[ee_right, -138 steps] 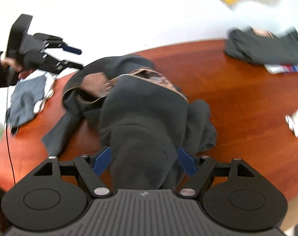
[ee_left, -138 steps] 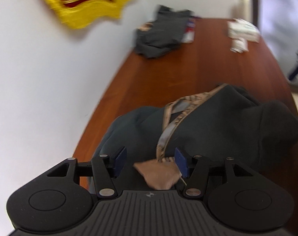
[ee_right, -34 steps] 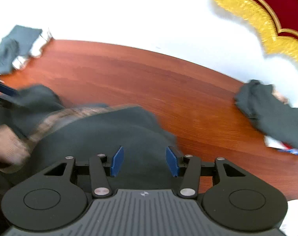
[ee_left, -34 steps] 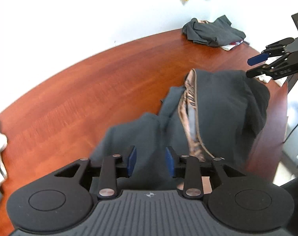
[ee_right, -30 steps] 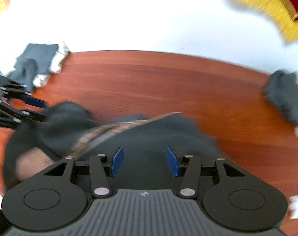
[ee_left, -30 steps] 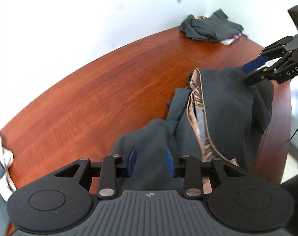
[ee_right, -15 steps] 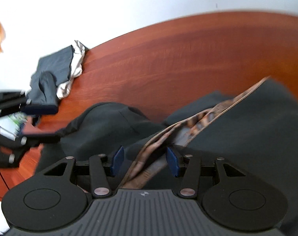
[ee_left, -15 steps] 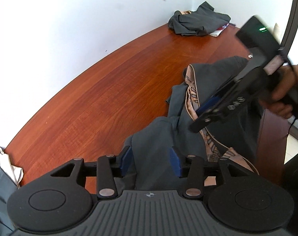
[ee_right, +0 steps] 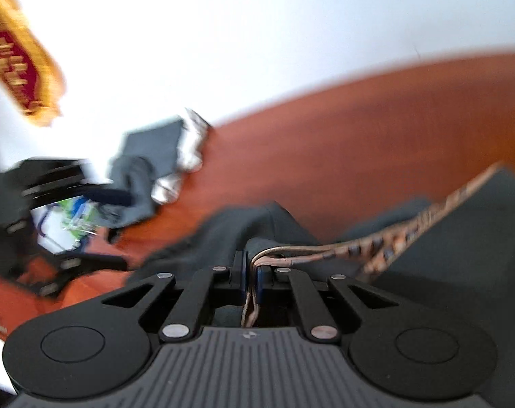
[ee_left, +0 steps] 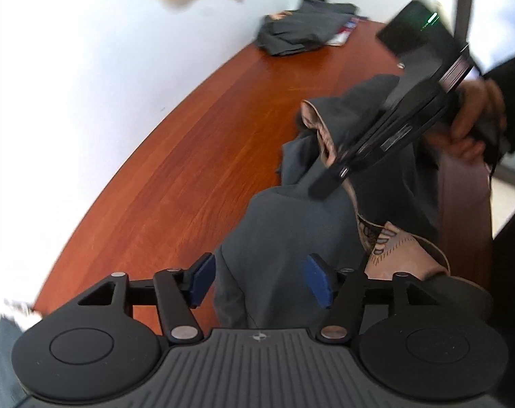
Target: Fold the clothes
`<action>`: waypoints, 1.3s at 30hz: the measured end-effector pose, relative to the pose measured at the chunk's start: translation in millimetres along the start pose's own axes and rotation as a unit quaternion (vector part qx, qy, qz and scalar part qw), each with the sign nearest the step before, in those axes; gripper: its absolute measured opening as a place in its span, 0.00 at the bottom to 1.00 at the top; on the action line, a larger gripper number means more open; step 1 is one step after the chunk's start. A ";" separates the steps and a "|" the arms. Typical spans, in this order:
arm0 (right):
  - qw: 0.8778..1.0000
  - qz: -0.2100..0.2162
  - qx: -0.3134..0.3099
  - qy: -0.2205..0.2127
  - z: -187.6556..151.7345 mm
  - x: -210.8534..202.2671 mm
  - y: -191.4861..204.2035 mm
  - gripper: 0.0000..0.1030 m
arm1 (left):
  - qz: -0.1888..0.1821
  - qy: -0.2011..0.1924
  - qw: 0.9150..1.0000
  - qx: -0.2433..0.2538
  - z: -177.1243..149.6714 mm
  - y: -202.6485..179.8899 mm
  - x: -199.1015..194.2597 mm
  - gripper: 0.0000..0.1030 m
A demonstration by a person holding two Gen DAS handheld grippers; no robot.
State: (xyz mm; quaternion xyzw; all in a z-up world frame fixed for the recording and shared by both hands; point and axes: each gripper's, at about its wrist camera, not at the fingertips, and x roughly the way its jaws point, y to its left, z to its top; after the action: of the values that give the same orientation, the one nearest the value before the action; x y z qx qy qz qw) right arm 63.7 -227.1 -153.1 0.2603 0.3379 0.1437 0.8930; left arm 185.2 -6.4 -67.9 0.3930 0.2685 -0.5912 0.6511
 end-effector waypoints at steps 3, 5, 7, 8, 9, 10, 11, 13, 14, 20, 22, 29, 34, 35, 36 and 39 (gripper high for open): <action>0.999 0.027 -0.043 -0.007 -11.2 -26.6 14.9 0.06 | -0.034 0.002 0.996 0.077 16.6 -0.2 4.9 0.63; 0.998 0.030 -0.061 -0.002 -20.3 -37.7 22.3 0.06 | -0.054 0.002 0.993 0.106 24.2 -1.6 8.7 0.63; 0.996 0.025 -0.080 0.004 -32.9 -49.7 31.4 0.06 | -0.086 0.003 0.985 0.153 36.6 -6.6 15.6 0.63; 0.996 0.024 -0.082 0.004 -37.9 -53.1 34.9 0.06 | -0.106 0.004 0.977 0.184 44.7 -11.5 20.7 0.63; 0.996 0.023 -0.081 0.002 -42.4 -55.4 37.9 0.06 | -0.123 0.006 0.970 0.209 51.7 -16.3 24.5 0.63; 0.997 0.022 -0.080 0.000 -46.6 -57.2 40.9 0.06 | -0.134 0.007 0.965 0.224 55.5 -19.3 26.9 0.63; 0.997 0.023 -0.079 -0.002 -50.7 -58.6 44.1 0.06 | -0.147 0.009 0.959 0.241 59.7 -22.9 29.3 0.63; 0.997 0.024 -0.079 -0.006 -58.5 -60.7 50.1 0.06 | -0.188 0.020 0.937 0.293 73.0 -34.9 35.9 0.63; 0.997 0.023 -0.080 -0.009 -61.6 -61.1 53.5 0.06 | -0.207 0.027 0.926 0.314 78.8 -40.0 39.7 0.63; 0.996 0.019 -0.079 -0.021 -76.6 -59.8 71.1 0.06 | -0.294 0.121 0.863 0.392 101.3 -61.6 73.2 0.77; 0.997 0.017 -0.076 -0.025 -80.5 -59.5 75.2 0.06 | -0.308 0.148 0.846 0.409 107.3 -64.7 86.8 0.78; 0.997 0.012 -0.063 -0.035 -90.8 -53.5 98.1 0.06 | -0.355 0.219 0.793 0.444 121.6 -75.2 133.5 0.88; 0.998 0.003 -0.050 -0.044 -97.0 -51.9 106.5 0.06 | -0.385 0.271 0.754 0.459 109.6 -85.1 155.7 0.88; 0.998 0.001 -0.048 -0.046 -97.4 -52.1 107.7 0.06 | -0.389 0.279 0.745 0.465 105.3 -85.7 157.4 0.88; 0.998 0.000 -0.046 -0.047 -97.5 -52.2 109.1 0.06 | -0.390 0.281 0.742 0.467 103.0 -85.4 158.3 0.88; 0.998 0.000 -0.042 -0.047 -94.5 -46.0 110.7 0.06 | -0.393 0.281 0.748 0.455 96.9 -81.4 162.7 0.88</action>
State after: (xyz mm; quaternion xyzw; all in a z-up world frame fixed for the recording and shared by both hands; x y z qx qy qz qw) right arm -42.9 -121.1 -126.7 0.2285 0.2895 0.1452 0.9181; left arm 119.7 -176.9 -163.2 0.6507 0.2690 -0.7100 -0.0001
